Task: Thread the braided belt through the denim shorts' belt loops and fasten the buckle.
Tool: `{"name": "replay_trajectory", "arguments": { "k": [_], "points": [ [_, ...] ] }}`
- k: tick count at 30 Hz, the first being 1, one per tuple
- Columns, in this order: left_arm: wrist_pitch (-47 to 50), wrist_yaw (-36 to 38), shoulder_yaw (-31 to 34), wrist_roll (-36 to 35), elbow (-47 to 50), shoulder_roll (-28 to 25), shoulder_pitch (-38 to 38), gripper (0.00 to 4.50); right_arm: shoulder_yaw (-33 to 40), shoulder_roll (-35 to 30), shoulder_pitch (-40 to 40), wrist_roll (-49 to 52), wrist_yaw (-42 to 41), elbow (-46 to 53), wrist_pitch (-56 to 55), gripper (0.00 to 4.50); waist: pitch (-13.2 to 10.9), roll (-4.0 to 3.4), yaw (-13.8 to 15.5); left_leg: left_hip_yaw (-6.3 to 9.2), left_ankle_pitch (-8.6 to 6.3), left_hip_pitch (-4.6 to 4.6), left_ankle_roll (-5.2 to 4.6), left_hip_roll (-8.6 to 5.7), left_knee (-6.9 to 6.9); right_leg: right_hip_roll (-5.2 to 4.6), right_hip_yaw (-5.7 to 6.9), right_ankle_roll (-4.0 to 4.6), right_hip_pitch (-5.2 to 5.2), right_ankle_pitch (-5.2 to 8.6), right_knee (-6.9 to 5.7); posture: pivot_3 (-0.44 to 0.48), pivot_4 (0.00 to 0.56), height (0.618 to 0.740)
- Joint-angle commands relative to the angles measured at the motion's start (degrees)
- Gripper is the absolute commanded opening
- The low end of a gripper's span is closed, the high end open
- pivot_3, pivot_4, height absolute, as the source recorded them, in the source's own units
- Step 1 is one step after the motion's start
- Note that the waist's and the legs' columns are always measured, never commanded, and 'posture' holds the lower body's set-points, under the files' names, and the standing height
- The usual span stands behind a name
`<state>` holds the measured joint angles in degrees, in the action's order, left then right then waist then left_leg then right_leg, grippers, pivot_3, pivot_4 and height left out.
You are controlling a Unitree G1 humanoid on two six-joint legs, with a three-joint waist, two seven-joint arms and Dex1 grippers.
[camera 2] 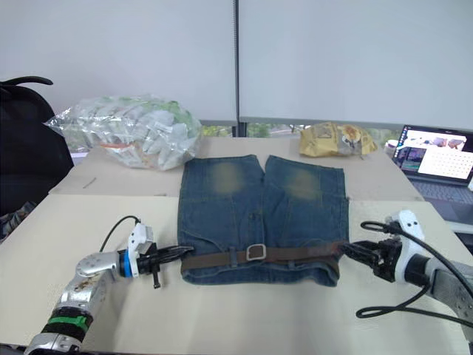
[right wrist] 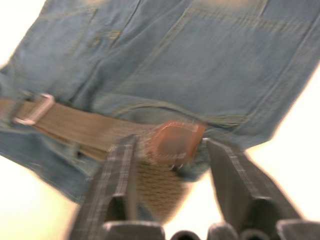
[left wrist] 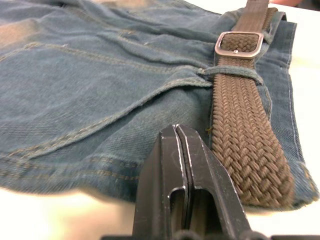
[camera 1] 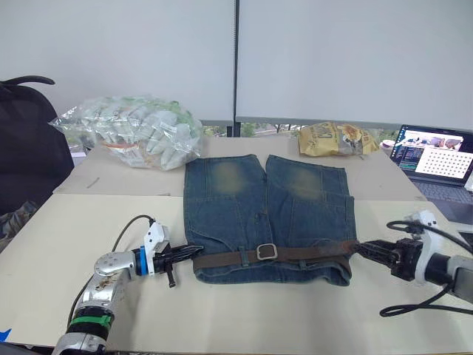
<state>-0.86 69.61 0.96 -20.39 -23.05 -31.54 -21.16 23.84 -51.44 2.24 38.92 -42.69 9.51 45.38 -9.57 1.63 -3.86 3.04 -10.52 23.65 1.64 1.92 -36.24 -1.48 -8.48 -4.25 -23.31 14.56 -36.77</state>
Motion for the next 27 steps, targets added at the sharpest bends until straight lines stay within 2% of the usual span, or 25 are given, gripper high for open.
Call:
{"name": "replay_trajectory", "arguments": {
  "k": [1, 3, 8, 10, 17, 18, 27],
  "points": [
    [4.8, -1.7, 1.0, -0.7, 9.6, -2.8, 4.3, 0.0, -2.2, -1.7, -6.2, -10.1, -6.9, -1.2, -17.1, 3.92, 0.0, 0.0, 0.0, 0.0, 0.0, -0.01, 0.01, 0.02, 0.02, 0.0, 0.0, 0.0, -0.01, 0.01, 0.01, 0.0, 0.15, 0.74],
    [6.8, -3.1, 1.7, -1.0, 14.6, -4.1, 7.2, 0.0, -1.9, 0.4, -7.5, -10.2, -9.1, -3.3, -21.1, 4.44, 0.0, 0.0, -0.1, -0.02, -0.01, -0.08, 0.01, 0.02, 0.08, 0.0, 0.0, 0.0, 0.0, 0.03, 0.01, 0.0, 0.15, 0.74],
    [10.5, -7.2, 3.8, -1.2, 23.0, -6.1, 13.3, 0.0, -0.7, 5.6, -7.8, -11.5, -14.2, -12.8, -33.5, 4.44, -0.1, 0.01, -0.2, -0.09, -0.01, -0.28, 0.02, 0.05, 0.08, 0.0, -0.06, 0.1, 0.11, 0.07, -0.03, 0.0, 0.15, 0.74],
    [10.4, -8.2, 4.1, -0.8, 23.9, -6.2, 14.3, 0.0, -0.6, 6.5, -7.7, -11.4, -15.7, -15.3, -35.5, 4.44, -0.1, 0.02, -0.1, -0.1, -0.01, -0.3, 0.02, 0.04, 0.08, 0.0, -0.06, 0.33, 0.12, 0.2, -0.02, 0.0, 0.15, 0.74],
    [10.9, -9.0, 6.0, -2.3, 24.2, -6.2, 15.6, 0.0, -1.1, 7.0, -5.7, -11.8, -17.3, -19.9, -38.8, 4.44, -0.1, 0.01, -0.3, -0.12, -0.01, -0.31, 0.02, 0.04, 0.1, 0.0, -0.08, 0.3, 0.12, 0.18, -0.03, 0.0, 0.15, 0.74],
    [10.4, -9.1, 6.0, -1.9, 23.9, -6.3, 15.5, 0.54, -1.3, 7.1, -5.5, -11.9, -17.4, -20.0, -38.9, 4.5, -0.1, 0.01, -0.3, -0.12, -0.01, -0.33, 0.02, 0.04, 0.11, 0.01, -0.08, 0.31, 0.12, 0.19, -0.03, 0.0, 0.15, 0.74],
    [8.5, -9.8, 6.2, -0.2, 22.5, -6.5, 16.0, 3.54, -1.9, 8.1, -5.7, -11.5, -17.8, -18.0, -39.1, 4.5, -0.1, 0.01, -0.1, -0.12, -0.01, -0.32, 0.03, 0.02, 0.12, -0.01, -0.09, 0.27, 0.13, 0.17, -0.02, 0.0, 0.15, 0.74]
  ]
}}
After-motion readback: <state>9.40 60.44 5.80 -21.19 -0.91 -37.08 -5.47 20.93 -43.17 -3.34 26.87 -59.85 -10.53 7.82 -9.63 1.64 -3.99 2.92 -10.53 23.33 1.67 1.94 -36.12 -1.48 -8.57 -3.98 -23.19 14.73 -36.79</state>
